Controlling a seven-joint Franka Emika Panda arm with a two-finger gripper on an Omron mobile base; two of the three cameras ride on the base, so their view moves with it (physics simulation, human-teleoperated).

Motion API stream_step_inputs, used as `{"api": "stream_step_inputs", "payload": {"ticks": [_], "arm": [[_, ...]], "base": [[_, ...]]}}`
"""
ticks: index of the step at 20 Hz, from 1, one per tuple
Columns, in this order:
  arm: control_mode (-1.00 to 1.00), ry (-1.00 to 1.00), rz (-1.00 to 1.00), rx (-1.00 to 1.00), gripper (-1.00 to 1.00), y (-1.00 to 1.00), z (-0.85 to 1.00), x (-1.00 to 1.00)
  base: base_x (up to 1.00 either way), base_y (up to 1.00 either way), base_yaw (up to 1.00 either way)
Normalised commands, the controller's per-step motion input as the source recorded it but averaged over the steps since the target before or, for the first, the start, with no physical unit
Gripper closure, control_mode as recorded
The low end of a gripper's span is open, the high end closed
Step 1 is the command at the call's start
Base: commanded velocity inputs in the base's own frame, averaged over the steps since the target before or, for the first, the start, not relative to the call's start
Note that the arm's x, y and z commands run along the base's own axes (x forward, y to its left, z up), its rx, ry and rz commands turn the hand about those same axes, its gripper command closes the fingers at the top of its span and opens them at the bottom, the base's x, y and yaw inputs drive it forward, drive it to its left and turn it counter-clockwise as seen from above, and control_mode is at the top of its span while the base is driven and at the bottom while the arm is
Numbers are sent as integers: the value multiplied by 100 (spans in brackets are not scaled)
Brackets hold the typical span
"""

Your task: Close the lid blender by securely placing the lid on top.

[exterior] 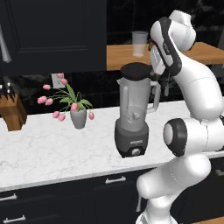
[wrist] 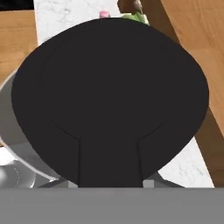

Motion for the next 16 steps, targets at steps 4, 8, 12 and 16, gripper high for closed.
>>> {"api": "stream_step_inputs", "payload": {"ticks": [4,8,12,16], "arm": [[-100,-3,0,-7,100,3,-25,0],[-100,0,1,-1,100,0,-12,-12],[-100,0,2,0,100,0,0,-25],[-100,0,1,0,100,1,9,-2]], "base": [[0,0,0],[0,0,0],[0,0,0],[0,0,0]]}}
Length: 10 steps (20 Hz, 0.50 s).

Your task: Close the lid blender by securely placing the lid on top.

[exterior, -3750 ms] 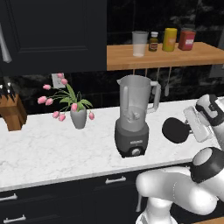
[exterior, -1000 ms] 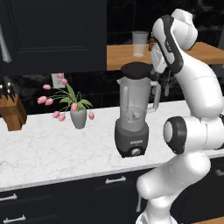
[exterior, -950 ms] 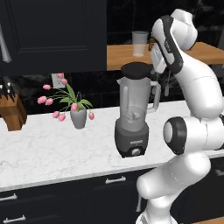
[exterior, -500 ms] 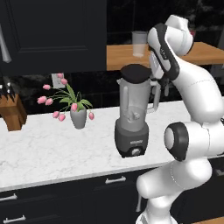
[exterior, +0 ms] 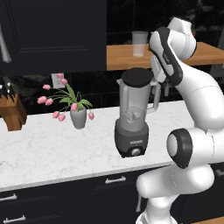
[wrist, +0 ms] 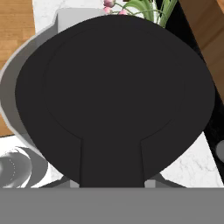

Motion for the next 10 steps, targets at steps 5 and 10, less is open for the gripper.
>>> {"api": "stream_step_inputs", "payload": {"ticks": [5,10], "arm": [[-100,0,0,0,100,30,0,0],[-100,0,0,0,100,33,0,0]], "base": [[0,0,0],[0,0,0]]}}
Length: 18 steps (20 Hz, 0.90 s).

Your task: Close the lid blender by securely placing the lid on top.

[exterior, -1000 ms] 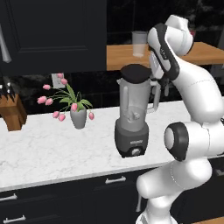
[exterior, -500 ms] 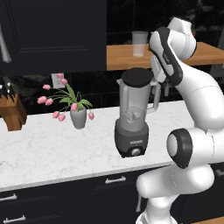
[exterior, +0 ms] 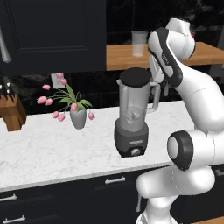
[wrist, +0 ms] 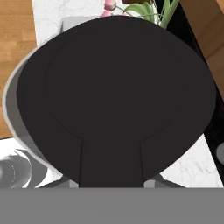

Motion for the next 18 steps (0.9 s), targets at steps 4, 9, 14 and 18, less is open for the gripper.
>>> {"api": "stream_step_inputs", "payload": {"ticks": [4,9,14,18], "arm": [[-100,1,0,3,100,36,0,0],[-100,10,1,4,100,24,0,0],[-100,9,3,4,100,9,0,0],[-100,0,0,0,100,18,-4,0]], "base": [[0,0,0],[0,0,0],[0,0,0],[0,0,0]]}}
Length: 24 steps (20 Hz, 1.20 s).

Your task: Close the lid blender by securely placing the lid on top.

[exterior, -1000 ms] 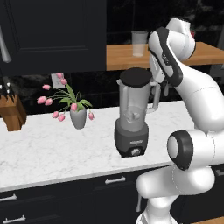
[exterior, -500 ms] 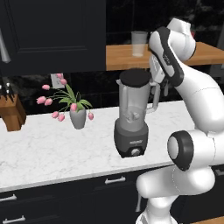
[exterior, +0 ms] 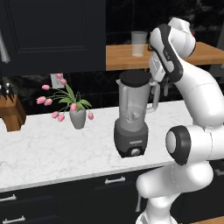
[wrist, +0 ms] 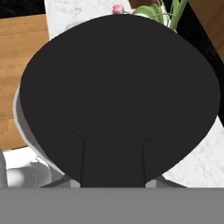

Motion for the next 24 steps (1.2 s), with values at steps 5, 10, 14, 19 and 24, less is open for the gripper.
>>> {"api": "stream_step_inputs", "payload": {"ticks": [5,10,14,19,24], "arm": [[-100,0,0,0,100,10,-1,0],[-100,0,0,0,100,0,0,0],[-100,0,0,0,100,0,0,0],[-100,0,0,0,100,0,0,0],[-100,0,0,0,100,0,-3,-1]], "base": [[0,0,0],[0,0,0],[0,0,0],[0,0,0],[0,0,0]]}}
